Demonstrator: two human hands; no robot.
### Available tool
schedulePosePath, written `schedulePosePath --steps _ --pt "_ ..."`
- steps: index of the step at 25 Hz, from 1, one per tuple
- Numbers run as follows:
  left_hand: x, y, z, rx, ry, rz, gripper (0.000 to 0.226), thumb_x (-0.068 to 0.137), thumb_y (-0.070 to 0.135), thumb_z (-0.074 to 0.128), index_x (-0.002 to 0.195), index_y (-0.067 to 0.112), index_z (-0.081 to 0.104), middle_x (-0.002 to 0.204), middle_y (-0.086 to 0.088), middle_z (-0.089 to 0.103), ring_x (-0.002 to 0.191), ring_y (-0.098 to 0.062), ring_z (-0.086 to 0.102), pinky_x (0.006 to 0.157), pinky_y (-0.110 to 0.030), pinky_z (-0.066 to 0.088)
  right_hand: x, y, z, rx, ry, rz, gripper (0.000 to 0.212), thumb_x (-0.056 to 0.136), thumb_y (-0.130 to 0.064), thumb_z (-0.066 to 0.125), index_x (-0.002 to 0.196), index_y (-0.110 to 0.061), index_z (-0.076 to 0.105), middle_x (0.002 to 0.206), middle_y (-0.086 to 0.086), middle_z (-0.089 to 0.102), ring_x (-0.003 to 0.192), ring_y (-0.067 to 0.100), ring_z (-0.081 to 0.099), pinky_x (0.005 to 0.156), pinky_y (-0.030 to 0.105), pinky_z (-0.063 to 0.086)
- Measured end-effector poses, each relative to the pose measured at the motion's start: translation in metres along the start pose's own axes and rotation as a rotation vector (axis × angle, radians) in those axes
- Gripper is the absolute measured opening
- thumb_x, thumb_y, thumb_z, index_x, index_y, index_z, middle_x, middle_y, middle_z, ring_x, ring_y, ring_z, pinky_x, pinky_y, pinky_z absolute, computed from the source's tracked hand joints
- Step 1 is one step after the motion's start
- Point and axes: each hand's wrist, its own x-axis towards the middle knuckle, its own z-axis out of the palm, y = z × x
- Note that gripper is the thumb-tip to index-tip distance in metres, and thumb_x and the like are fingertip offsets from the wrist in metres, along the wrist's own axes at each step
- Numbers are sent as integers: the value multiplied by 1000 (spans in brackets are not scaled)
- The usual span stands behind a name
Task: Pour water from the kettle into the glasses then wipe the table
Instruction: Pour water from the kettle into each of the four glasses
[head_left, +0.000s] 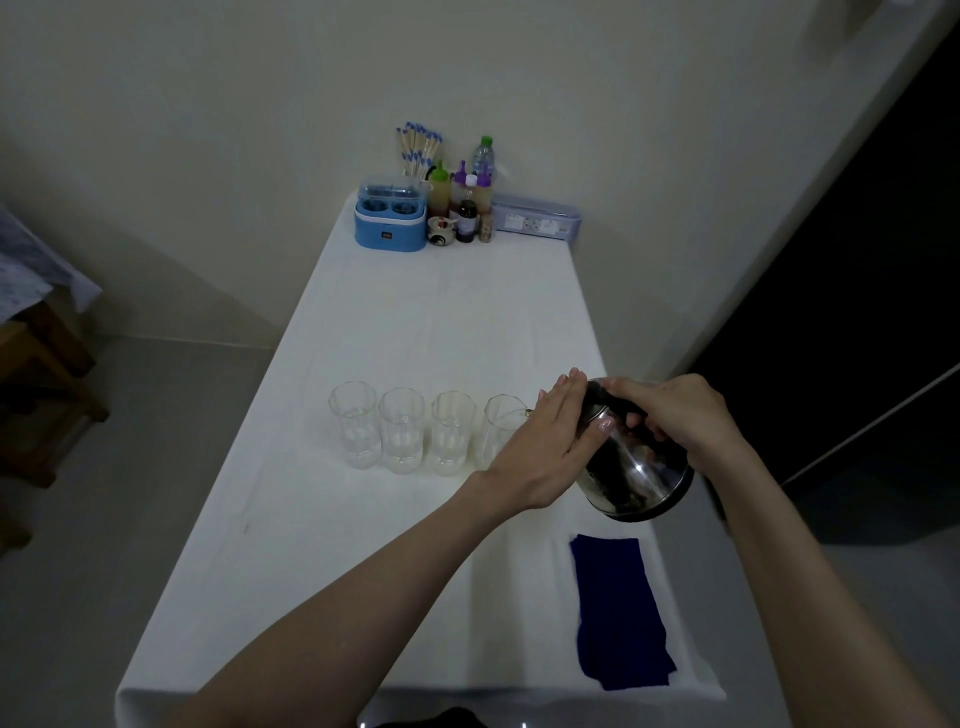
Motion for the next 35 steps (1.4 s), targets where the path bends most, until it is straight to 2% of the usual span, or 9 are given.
schedulePosePath --steps 4,13,19,22,26,29,35 --pt "0 0 0 4 -2 1 70 103 50 25 156 12 -1 165 -2 -1 150 -6 -8 120 -24 -7 1 2 0 7 -15 -9 49 76 -47 80 82 1 80 64 12 66 34 8 45 54 28 44" --pt "-1 -1 -1 15 -7 -7 71 103 50 25 155 11 -2 165 -3 -2 150 -7 -9 119 -24 -8 5 4 3 15 -19 4 52 74 -48 81 80 3 78 64 13 66 40 14 46 57 32 44" --pt "-1 -3 -2 24 -15 -8 70 103 49 24 155 11 -3 165 -3 -3 150 -7 -9 118 -23 -9 4 4 4 12 -32 7 55 77 -46 80 79 8 75 60 11 62 38 13 45 56 31 44" --pt "0 -4 -3 25 -13 -11 70 103 50 24 155 11 -3 165 -2 -4 150 -7 -9 118 -23 -9 6 3 5 26 -32 15 55 76 -45 81 75 9 74 50 7 57 38 14 44 57 34 44" --pt "0 -5 -3 21 -8 -9 71 102 51 23 156 12 -3 165 -2 -3 150 -7 -9 119 -24 -8 7 3 6 16 -39 0 53 75 -46 81 78 7 76 60 11 63 39 13 45 56 33 44" --pt "1 -6 -3 21 -5 -9 71 102 51 23 156 12 -2 165 -2 -3 150 -7 -8 119 -24 -7 7 1 6 -3 -28 -3 53 76 -46 81 75 7 76 56 9 62 36 11 45 54 31 44" --pt "3 -6 -3 16 -3 -4 70 102 50 23 155 12 -2 165 -2 -2 150 -7 -8 118 -23 -8 8 1 5 -2 -30 -17 55 77 -46 81 76 9 74 62 14 61 44 16 43 58 32 42"
